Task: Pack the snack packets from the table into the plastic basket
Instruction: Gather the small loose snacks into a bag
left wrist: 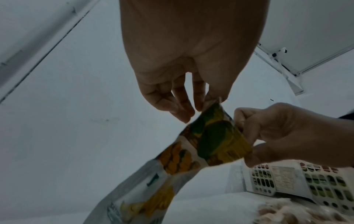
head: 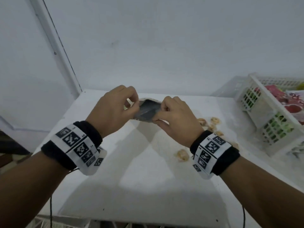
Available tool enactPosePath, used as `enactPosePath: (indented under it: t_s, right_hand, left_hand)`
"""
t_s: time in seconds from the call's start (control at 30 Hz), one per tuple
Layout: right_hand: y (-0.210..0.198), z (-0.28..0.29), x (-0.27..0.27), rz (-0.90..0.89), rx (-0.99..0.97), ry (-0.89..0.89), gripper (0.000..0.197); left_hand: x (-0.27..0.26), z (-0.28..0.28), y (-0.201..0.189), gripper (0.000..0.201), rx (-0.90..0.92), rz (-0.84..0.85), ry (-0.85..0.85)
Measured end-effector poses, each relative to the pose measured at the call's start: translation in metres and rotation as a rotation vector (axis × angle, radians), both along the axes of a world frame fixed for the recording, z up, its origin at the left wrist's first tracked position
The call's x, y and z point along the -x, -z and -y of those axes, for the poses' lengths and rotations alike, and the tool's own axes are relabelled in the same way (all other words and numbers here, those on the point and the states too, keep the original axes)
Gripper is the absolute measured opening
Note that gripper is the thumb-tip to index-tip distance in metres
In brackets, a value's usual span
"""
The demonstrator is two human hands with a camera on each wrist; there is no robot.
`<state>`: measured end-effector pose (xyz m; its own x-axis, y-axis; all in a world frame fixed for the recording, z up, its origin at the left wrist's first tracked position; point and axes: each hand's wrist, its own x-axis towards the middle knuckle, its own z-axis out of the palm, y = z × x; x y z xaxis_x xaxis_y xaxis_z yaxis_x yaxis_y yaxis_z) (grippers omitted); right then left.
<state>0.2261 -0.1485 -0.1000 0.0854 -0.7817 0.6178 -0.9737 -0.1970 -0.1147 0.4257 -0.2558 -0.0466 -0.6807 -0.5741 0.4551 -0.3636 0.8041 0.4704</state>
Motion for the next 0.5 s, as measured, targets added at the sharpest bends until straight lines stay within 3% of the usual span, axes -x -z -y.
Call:
enactPosePath:
  t_s: [0.1,0.23,0.4,0.5]
  right_hand:
    - [0.003,-0.005,-0.002,-0.012,-0.016,-0.001,0.008]
    - [0.0,-0.009,-0.003,-0.009,0.029,0.042,0.031]
    - [-0.017,-0.001,0.004,-0.005,0.078,0.116,0.017]
    - [-0.024,0.005,0.01,-0.064,-0.023,0.127,0.032]
  left_hand:
    - [0.002,0.004,-0.008,0.009,-0.03,0.034,0.002]
    - [0.008,0.001,-0.008,0.013,-0.068,0.049,0.005]
    - [0.015,-0.005,-0.009,0.012,-0.101,0.024,0.021]
    - [0.017,-0.01,-0.012,0.012,-0.141,0.019,0.028]
